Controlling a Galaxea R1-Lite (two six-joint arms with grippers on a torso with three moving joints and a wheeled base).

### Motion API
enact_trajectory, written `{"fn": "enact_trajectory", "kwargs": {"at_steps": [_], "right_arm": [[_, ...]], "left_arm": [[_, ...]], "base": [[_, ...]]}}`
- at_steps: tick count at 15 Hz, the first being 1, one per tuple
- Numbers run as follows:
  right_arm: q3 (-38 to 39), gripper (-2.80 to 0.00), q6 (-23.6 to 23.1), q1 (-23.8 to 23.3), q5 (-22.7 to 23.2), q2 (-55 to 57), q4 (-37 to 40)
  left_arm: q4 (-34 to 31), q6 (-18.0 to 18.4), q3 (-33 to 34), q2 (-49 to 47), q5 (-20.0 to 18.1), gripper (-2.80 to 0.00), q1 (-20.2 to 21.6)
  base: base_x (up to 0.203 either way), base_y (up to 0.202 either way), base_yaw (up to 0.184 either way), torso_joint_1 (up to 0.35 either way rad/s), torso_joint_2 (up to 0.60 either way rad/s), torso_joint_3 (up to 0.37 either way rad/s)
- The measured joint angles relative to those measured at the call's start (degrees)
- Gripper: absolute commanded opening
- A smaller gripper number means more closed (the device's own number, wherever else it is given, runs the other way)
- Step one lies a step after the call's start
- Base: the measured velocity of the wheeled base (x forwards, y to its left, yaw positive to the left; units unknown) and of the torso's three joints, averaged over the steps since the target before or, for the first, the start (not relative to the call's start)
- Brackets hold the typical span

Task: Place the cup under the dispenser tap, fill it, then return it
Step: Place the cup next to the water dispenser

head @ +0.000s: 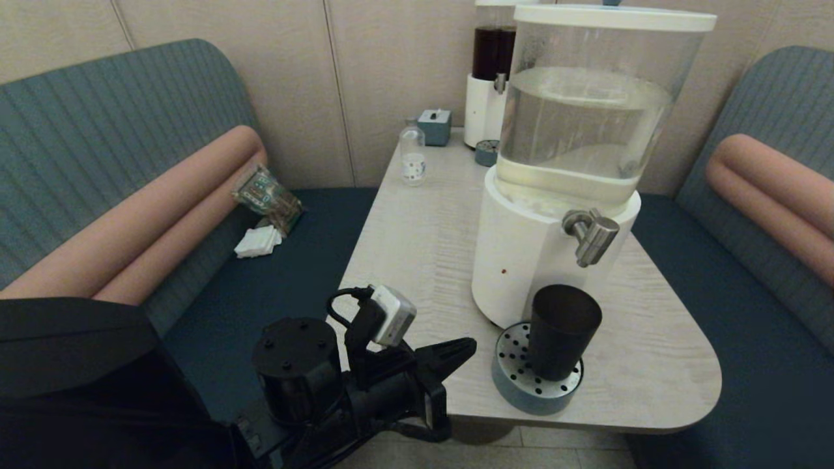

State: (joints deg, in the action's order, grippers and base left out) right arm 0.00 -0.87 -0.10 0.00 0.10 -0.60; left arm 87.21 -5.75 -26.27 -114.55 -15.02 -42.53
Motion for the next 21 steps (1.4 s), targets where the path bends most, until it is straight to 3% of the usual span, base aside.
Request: {"fn": "enact_trajectory", "kwargs": {"at_steps": [1, 5, 11, 21], "right_arm": [[0.00, -2.80, 0.01, 0.00, 0.00, 0.00, 0.00], [0.00, -2.80, 0.01, 0.00, 0.00, 0.00, 0.00], [0.00, -2.80, 0.01, 0.00, 0.00, 0.00, 0.02], [0.00, -2.80, 0.01, 0.00, 0.00, 0.00, 0.02]], "left_arm": [[-0.02, 0.73, 1.17, 0.23, -0.04, 0.00, 0.00], [-0.04, 1.54, 3.76, 0.85, -2.67, 0.00, -0.11], [-0.02, 5.22, -6.48, -4.40, -8.86, 0.00, -0.11], [-0.02, 5.75, -18.51, -15.57, -9.29, 0.00, -0.27]], "base": [[0.000, 0.000, 0.000, 0.000, 0.00, 0.000], [0.000, 0.000, 0.000, 0.000, 0.00, 0.000], [0.000, 0.000, 0.000, 0.000, 0.00, 0.000], [0.000, 0.000, 0.000, 0.000, 0.00, 0.000]]}}
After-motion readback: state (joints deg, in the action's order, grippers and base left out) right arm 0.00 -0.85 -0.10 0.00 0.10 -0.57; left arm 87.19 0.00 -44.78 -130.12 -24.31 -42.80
